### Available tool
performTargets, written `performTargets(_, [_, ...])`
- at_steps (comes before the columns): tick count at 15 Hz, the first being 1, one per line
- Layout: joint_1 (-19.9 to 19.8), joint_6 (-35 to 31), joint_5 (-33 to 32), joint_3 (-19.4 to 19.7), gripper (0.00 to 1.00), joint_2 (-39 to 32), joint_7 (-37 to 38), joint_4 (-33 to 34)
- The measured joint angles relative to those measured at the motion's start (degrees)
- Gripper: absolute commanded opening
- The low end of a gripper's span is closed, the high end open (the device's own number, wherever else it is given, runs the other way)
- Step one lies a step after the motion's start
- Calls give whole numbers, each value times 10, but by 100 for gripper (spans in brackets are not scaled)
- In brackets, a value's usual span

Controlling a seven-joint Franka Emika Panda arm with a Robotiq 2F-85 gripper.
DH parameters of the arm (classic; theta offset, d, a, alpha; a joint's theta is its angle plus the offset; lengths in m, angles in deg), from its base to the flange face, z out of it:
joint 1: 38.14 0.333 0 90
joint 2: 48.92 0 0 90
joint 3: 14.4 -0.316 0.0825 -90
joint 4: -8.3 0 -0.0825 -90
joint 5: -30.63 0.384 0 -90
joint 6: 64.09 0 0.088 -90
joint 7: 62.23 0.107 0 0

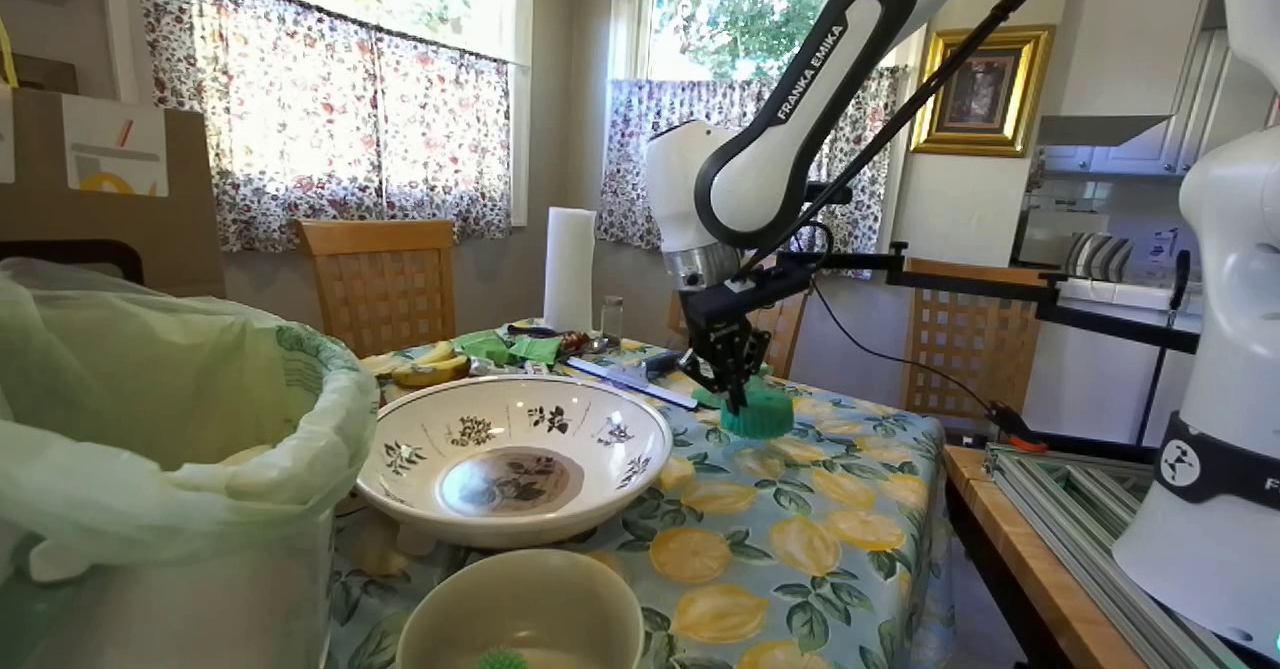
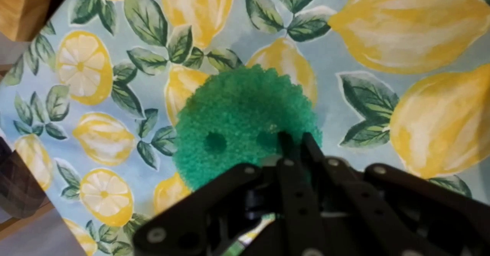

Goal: Use the green sponge to wipe the white object

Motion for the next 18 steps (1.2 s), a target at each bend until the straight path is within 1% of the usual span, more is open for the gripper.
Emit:
performTargets(10, [30,-18,0,-1,2,-30,0,0])
performTargets(11, [32,-19,0,-1,3,-30,0,0])
performTargets(12, [34,-19,0,-1,32,-30,0,0])
performTargets(13, [35,-21,0,-1,32,-30,0,1])
performTargets(14, [36,-24,0,-2,34,-30,0,1])
performTargets(15, [37,-28,0,-2,40,-30,-1,2])
performTargets(18, [38,-34,0,-3,64,-30,-5,4])
